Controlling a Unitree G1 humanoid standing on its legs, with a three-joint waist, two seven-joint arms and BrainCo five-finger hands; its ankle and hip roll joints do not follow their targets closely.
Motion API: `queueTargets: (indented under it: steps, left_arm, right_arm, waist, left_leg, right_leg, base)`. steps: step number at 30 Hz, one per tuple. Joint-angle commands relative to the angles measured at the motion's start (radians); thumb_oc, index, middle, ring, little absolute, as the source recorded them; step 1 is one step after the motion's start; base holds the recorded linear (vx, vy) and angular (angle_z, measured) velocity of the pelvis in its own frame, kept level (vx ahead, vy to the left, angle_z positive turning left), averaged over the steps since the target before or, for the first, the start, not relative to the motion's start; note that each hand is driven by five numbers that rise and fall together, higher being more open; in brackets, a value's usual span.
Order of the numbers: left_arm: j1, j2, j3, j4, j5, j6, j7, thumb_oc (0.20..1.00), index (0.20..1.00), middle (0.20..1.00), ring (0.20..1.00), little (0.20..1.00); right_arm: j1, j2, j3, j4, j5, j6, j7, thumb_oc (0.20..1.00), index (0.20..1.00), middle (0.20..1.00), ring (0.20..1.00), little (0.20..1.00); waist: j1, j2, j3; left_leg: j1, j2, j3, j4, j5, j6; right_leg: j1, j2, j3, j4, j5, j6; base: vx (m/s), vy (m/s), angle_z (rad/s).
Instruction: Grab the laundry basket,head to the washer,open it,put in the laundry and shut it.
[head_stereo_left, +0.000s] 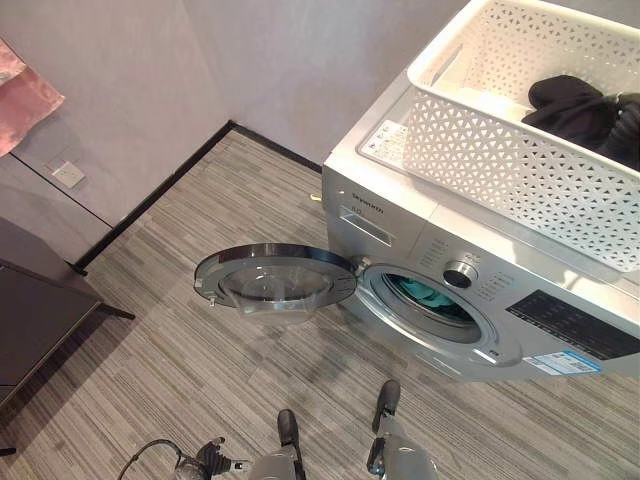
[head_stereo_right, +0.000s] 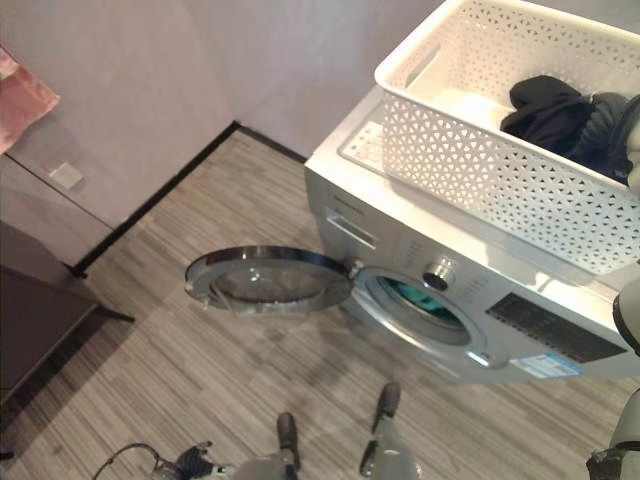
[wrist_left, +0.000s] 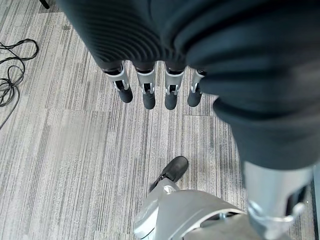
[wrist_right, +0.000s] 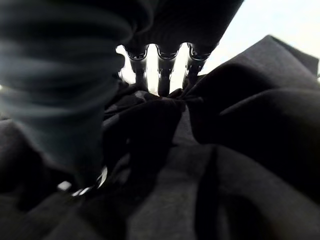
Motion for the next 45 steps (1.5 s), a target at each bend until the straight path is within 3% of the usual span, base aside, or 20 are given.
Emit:
queueTargets:
  steps: [1, 4, 14, 17, 18, 22, 34, 35, 45]
  left_arm:
    - [-0.055, 0.031, 0.0, -0.036, -0.02, -0.005, -0.004, 1.0, 1.0, 1.0, 1.0, 1.0]
    - [-0.049, 0.03, 0.004, -0.033, -0.015, -0.004, -0.005, 1.0, 1.0, 1.0, 1.0, 1.0]
    - [-0.057, 0.025, 0.038, -0.034, -0.02, -0.009, 0.038, 1.0, 1.0, 1.0, 1.0, 1.0]
    - [-0.051, 0.017, 0.044, -0.043, -0.015, -0.017, 0.056, 1.0, 1.0, 1.0, 1.0, 1.0]
    - [-0.05, 0.019, 0.044, -0.046, -0.013, -0.02, 0.06, 1.0, 1.0, 1.0, 1.0, 1.0]
    - [-0.035, 0.017, 0.056, -0.025, -0.003, -0.023, 0.086, 1.0, 1.0, 1.0, 1.0, 1.0]
    - [-0.003, 0.047, 0.065, -0.054, -0.02, -0.03, 0.099, 1.0, 1.0, 1.0, 1.0, 1.0]
    - [0.004, 0.057, 0.066, -0.074, -0.028, -0.03, 0.1, 1.0, 1.0, 1.0, 1.0, 1.0]
    - [0.029, 0.159, 0.035, -0.185, -0.076, -0.046, 0.049, 1.0, 1.0, 1.0, 1.0, 1.0]
  right_arm:
    - [0.014, 0.052, 0.076, 0.061, 0.006, 0.003, 0.006, 0.2, 0.2, 0.2, 0.2, 0.2]
    - [0.009, 0.055, 0.06, 0.072, 0.004, 0.003, -0.009, 0.2, 0.2, 0.2, 0.2, 0.2]
    - [-0.001, 0.049, -0.104, 0.043, -0.017, -0.014, -0.262, 0.2, 0.2, 0.2, 0.2, 0.2]
    - [0.013, 0.027, -0.226, 0.001, 0.075, -0.022, -0.385, 0.2, 0.2, 0.2, 0.2, 0.2]
    - [0.023, 0.026, -0.242, -0.005, 0.086, -0.027, -0.387, 0.2, 0.2, 0.2, 0.2, 0.2]
    - [0.083, 0.043, -0.485, -0.071, 0.339, -0.056, -0.5, 0.2, 0.2, 0.2, 0.2, 0.2]
    - [0.116, 0.149, -0.715, -0.206, 0.678, -0.153, -0.57, 0.2, 0.2, 0.2, 0.2, 0.2]
    - [0.122, 0.169, -0.765, -0.238, 0.753, -0.183, -0.596, 0.2, 0.2, 0.2, 0.2, 0.2]
    - [-0.055, 0.234, -0.748, -0.089, 0.958, -0.216, -0.586, 0.2, 0.2, 0.2, 0.2, 0.2]
  waist:
    - [0.034, -0.035, 0.124]
    - [0.037, -0.033, 0.122]
    - [0.019, -0.043, 0.115]
    - [0.009, -0.046, 0.103]
    - [0.008, -0.047, 0.1]
    - [0.0, -0.056, 0.049]
    - [-0.016, -0.074, -0.054]
    - [-0.016, -0.07, -0.064]
    - [-0.007, -0.095, -0.103]
  left_leg:
    - [0.0, -0.035, -0.028, 0.14, -0.064, -0.022]
    - [0.003, -0.035, -0.029, 0.144, -0.067, -0.022]
    - [0.023, -0.035, -0.023, 0.142, -0.084, -0.017]
    - [0.046, -0.039, -0.024, 0.142, -0.1, -0.011]
    - [0.052, -0.04, -0.023, 0.143, -0.105, -0.009]
    - [0.124, -0.048, -0.021, 0.122, -0.113, -0.002]
    - [0.228, -0.073, -0.019, 0.062, -0.125, 0.018]
    - [0.25, -0.071, -0.02, 0.051, -0.134, 0.02]
    - [0.314, -0.098, -0.032, 0.025, -0.153, 0.048]
  right_leg:
    - [0.007, -0.01, 0.066, -0.003, -0.031, 0.041]
    - [0.011, -0.009, 0.065, -0.003, -0.034, 0.041]
    - [0.025, -0.006, 0.071, -0.003, -0.033, 0.044]
    - [0.047, -0.011, 0.069, -0.003, -0.034, 0.047]
    - [0.053, -0.012, 0.07, -0.003, -0.035, 0.048]
    - [0.113, -0.013, 0.072, -0.003, -0.043, 0.057]
    - [0.2, -0.022, 0.068, -0.003, -0.044, 0.077]
    - [0.22, -0.022, 0.062, -0.002, -0.046, 0.082]
    - [0.27, -0.045, 0.046, 0.009, -0.031, 0.107]
  base:
    - [0.0, 0.0, 0.0]
    - [-0.01, -0.005, 0.01]
    - [0.0, -0.001, 0.0]
    - [0.0, 0.006, 0.01]
    - [0.05, 0.049, 0.03]
    - [0.07, 0.061, 0.01]
    - [0.02, 0.071, 0.0]
    - [-0.03, 0.078, 0.01]
    - [-0.03, 0.085, 0.02]
